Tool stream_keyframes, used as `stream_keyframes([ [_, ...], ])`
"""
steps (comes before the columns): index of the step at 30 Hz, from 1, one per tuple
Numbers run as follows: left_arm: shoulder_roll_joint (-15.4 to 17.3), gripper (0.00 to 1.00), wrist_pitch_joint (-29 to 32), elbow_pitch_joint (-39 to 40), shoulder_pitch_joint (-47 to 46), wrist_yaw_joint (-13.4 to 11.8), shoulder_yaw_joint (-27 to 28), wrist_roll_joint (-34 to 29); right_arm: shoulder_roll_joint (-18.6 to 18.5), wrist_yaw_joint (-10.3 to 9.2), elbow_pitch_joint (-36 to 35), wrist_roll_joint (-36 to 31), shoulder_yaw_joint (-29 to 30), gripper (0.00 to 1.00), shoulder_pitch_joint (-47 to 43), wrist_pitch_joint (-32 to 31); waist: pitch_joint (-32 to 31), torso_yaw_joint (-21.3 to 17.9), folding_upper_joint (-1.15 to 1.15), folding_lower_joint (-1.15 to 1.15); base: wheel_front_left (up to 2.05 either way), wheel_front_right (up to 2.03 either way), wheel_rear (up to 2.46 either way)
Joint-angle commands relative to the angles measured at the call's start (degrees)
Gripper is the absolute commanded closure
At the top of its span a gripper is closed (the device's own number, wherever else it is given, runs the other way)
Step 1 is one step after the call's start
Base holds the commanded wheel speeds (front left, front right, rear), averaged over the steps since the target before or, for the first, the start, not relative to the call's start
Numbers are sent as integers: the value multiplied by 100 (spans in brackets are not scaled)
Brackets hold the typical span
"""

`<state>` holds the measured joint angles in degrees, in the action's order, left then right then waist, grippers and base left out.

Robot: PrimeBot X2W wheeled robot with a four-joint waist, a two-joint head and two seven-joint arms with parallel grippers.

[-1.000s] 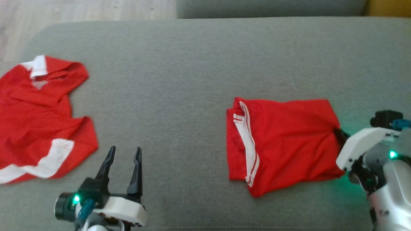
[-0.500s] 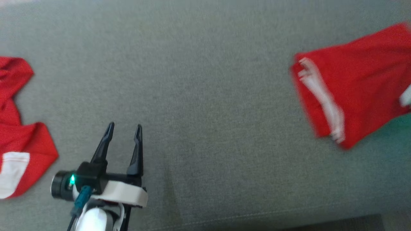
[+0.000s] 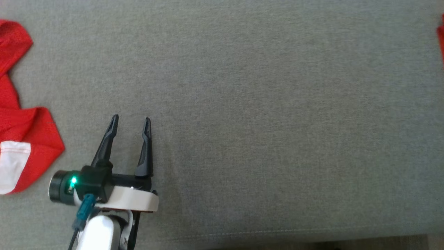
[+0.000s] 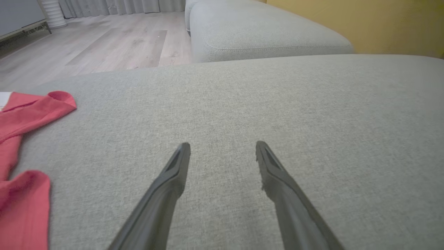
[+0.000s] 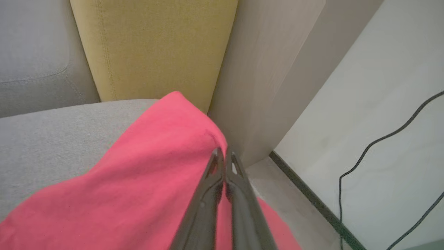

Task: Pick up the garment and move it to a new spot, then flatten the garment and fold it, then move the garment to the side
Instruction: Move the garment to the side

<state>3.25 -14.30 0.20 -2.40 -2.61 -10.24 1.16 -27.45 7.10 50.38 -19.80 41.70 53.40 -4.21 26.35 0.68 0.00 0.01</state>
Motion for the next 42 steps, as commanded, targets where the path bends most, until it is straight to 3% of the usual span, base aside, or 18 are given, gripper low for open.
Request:
stream_keyframes([
  [1,14,0,-70,224,-34,-69,204,-2,-105,39,-264,-225,76,0,110,115,40,43,0,-1,0,0,0],
  [6,-1,0,-70,256,-78,-171,216,78,161,39,-446,-877,522,0,180,711,-134,43,0,-1,0,0,0],
  [12,-19,0,-70,135,-95,-261,247,235,521,39,-581,-748,321,0,-99,1781,-670,19,0,-1,0,0,0],
  [16,-26,0,-70,-36,94,-294,321,356,1047,39,-1058,-235,-333,0,-836,1912,-1238,-30,0,-1,0,0,0],
  [18,-29,0,-70,-135,310,-313,397,420,1509,39,-1894,328,-1016,0,-1695,1918,-1653,-80,0,-1,0,0,0],
  [26,-34,0,-70,-318,767,-292,505,525,2266,39,-3833,1149,-2137,0,-4002,1920,-2293,-67,0,-1,0,0,0],
  [32,-36,0,-70,-491,897,-244,420,562,2442,39,-4810,1498,-2842,0,-5395,1920,-2465,34,0,-1,0,0,0],
  [42,-36,0,-70,-737,901,-231,306,607,2456,39,-4367,1946,-3337,0,-6101,1921,-2578,139,0,-1,0,0,0],
])
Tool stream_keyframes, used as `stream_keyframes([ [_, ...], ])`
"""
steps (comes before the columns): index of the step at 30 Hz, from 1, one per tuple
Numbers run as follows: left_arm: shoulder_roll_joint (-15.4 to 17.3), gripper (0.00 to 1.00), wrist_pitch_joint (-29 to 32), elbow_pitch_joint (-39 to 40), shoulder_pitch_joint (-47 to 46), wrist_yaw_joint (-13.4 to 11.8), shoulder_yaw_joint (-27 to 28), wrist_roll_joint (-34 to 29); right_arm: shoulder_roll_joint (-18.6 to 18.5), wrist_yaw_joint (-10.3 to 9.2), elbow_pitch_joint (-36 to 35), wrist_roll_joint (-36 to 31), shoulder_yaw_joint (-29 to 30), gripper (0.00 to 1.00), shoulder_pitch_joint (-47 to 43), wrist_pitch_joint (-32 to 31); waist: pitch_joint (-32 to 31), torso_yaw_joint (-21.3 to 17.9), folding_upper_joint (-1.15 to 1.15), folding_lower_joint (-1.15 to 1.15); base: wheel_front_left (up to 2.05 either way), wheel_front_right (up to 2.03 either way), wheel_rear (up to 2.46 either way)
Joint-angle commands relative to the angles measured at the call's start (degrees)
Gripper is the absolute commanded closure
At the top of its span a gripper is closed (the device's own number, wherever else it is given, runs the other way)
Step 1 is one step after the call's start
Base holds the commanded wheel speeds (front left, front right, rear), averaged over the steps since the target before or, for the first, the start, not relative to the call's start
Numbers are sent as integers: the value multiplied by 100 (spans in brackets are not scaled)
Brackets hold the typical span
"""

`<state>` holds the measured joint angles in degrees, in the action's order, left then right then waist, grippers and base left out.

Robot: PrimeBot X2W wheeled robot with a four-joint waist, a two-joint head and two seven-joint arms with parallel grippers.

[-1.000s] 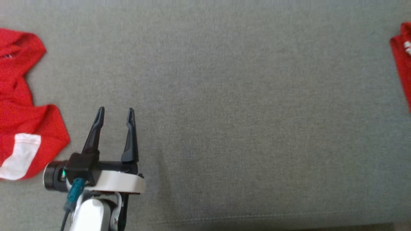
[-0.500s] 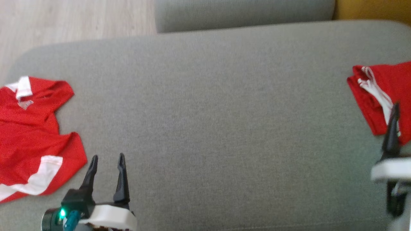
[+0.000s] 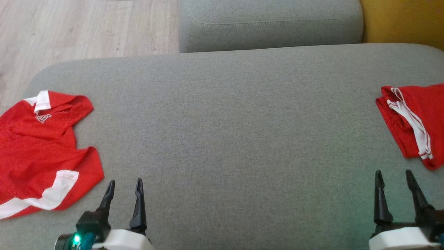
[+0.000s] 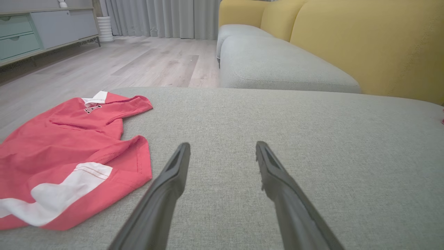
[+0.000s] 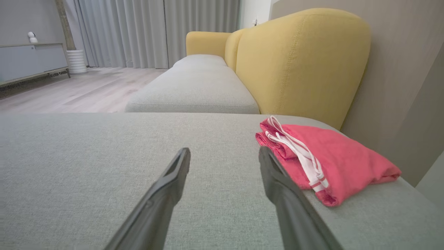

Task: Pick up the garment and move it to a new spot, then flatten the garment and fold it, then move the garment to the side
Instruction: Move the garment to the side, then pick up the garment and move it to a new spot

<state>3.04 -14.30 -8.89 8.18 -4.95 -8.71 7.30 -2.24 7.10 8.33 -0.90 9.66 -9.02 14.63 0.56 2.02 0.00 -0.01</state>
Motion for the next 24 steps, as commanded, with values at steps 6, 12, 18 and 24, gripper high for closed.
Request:
stream_keyframes([
  [6,-16,0,-70,164,-168,-10,130,-5,-65,39,7,159,-365,0,155,37,0,25,0,1,0,0,0],
  [12,-16,0,-70,165,-197,10,148,-6,-65,39,27,177,-395,0,177,37,1,41,0,1,0,0,0],
  [18,-16,0,-70,171,-260,3,120,-11,-65,39,-12,190,-491,0,152,37,-2,348,0,1,0,0,0],
  [24,-16,0,-70,152,-277,-10,106,1,-65,39,1,273,-696,0,109,37,-33,1002,0,1,0,0,0],
])
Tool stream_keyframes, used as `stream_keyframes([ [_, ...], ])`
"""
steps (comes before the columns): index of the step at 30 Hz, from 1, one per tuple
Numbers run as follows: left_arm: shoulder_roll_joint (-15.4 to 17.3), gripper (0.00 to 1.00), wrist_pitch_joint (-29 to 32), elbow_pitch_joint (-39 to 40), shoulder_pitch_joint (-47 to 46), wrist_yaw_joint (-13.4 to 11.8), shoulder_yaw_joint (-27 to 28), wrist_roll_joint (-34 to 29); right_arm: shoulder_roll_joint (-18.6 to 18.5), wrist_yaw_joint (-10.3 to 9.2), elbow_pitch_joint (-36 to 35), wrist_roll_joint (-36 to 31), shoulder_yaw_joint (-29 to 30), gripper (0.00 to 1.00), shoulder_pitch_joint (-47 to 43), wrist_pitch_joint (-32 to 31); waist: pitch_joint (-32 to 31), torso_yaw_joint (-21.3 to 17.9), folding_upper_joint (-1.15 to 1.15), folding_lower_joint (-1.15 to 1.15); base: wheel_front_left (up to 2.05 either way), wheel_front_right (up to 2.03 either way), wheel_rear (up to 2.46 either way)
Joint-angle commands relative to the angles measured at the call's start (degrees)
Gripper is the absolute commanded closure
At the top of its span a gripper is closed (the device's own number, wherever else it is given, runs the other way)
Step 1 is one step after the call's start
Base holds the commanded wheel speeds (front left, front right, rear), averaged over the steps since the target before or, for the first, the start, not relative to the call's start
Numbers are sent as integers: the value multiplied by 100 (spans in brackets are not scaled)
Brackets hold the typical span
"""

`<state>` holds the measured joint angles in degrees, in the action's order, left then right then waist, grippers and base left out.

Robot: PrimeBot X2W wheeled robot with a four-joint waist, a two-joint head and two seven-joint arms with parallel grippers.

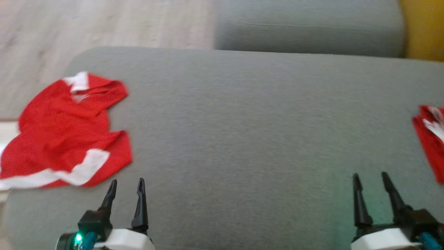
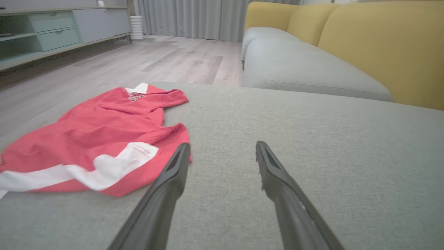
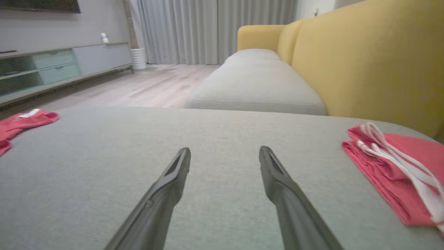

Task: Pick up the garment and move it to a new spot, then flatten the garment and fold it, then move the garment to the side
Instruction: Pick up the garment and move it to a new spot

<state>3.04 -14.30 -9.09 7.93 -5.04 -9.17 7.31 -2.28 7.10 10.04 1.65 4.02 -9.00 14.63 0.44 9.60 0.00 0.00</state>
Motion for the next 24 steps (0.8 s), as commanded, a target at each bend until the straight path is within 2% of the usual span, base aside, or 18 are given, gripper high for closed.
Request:
stream_keyframes([
  [1,-16,0,-70,173,-235,-9,161,7,-60,39,-161,39,-188,0,110,37,-26,393,0,0,0,0,0],
  [5,-16,0,-70,182,-146,-20,228,8,-60,39,-159,60,-472,0,213,37,10,923,0,0,0,0,0],
  [10,-16,0,-70,216,-83,-10,361,17,-60,39,-157,73,-573,0,392,37,76,1213,0,0,0,0,0],
  [16,-16,0,-70,289,-256,-28,492,128,-60,39,-209,-82,-411,0,526,37,362,1213,0,0,0,0,0],
  [20,-16,0,-70,61,-889,-114,825,256,-82,39,-389,-354,-138,0,828,37,962,1078,0,0,0,0,0],
  [24,86,0,-50,-670,-1904,-204,1102,309,-344,39,-563,-468,82,0,1161,37,1614,1056,0,0,0,0,0],
])
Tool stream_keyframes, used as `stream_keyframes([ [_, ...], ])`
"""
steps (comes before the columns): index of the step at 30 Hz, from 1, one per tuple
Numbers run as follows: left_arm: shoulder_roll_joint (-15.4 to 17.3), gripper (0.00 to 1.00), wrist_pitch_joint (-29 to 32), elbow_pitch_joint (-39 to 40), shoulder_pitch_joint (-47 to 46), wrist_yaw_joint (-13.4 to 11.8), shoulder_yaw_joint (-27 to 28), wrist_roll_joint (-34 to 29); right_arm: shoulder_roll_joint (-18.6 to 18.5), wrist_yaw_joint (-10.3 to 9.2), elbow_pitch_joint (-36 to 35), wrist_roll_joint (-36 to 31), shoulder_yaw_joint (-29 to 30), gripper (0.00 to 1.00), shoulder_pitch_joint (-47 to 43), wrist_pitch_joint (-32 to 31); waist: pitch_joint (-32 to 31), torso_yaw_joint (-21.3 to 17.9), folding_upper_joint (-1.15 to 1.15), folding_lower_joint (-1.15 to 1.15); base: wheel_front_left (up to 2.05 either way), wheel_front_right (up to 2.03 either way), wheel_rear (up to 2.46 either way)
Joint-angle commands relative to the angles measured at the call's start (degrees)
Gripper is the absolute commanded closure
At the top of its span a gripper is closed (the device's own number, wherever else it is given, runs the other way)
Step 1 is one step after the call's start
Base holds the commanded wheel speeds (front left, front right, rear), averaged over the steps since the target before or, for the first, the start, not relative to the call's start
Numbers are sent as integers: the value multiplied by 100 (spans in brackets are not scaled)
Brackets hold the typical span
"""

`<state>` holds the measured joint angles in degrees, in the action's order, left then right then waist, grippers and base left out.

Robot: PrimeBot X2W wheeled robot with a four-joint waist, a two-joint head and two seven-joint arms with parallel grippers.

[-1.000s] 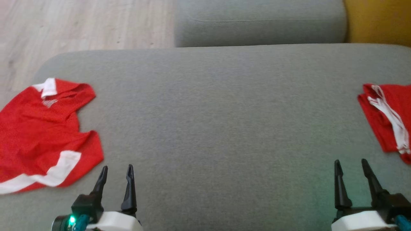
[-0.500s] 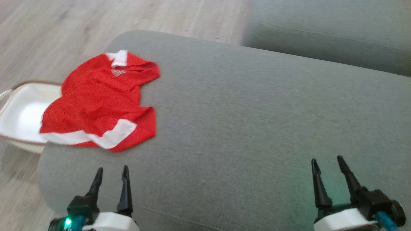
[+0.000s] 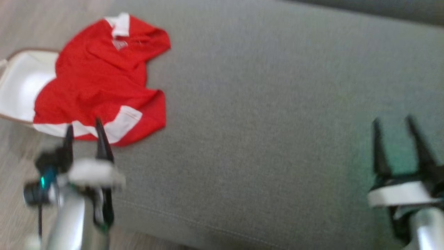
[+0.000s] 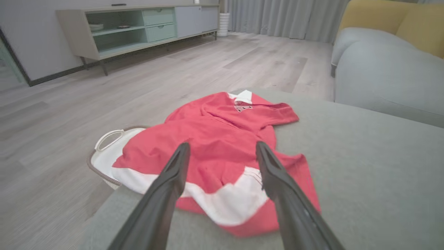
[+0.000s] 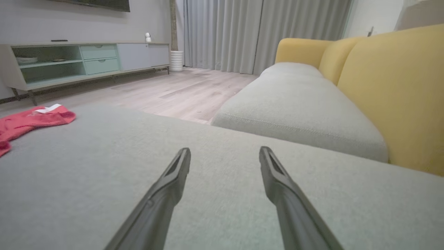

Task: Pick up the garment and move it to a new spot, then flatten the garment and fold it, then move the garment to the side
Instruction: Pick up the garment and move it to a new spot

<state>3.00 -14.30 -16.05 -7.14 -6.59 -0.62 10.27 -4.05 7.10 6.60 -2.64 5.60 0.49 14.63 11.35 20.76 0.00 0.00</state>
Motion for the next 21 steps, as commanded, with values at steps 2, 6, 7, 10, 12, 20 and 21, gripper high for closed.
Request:
stream_keyframes([
  [2,168,0,-1,-465,-1062,-143,325,19,-341,39,-289,-56,19,0,340,37,811,-29,0,0,0,0,0],
  [6,360,0,248,-1475,-2221,-273,463,78,-635,39,-378,-50,16,0,538,37,1222,-77,0,0,0,0,0],
  [7,408,0,360,-1753,-2447,-292,479,92,-682,39,-402,-38,2,0,584,37,1290,-103,0,0,0,0,0],
  [10,509,0,718,-2540,-3008,-379,484,99,-757,39,-486,7,-2,0,674,37,1452,-158,0,0,0,0,0],
  [12,561,0,983,-3048,-3284,-443,495,117,-780,39,-538,27,-21,0,680,37,1499,-197,0,0,0,0,0],
  [20,684,100,1633,-4340,-3836,-272,382,173,-769,39,-535,139,-10,0,656,37,1394,-378,0,0,0,0,0],
  [21,713,100,1491,-4372,-3896,-229,408,221,-718,39,-493,158,10,0,613,37,1253,-404,0,0,0,0,0],
])
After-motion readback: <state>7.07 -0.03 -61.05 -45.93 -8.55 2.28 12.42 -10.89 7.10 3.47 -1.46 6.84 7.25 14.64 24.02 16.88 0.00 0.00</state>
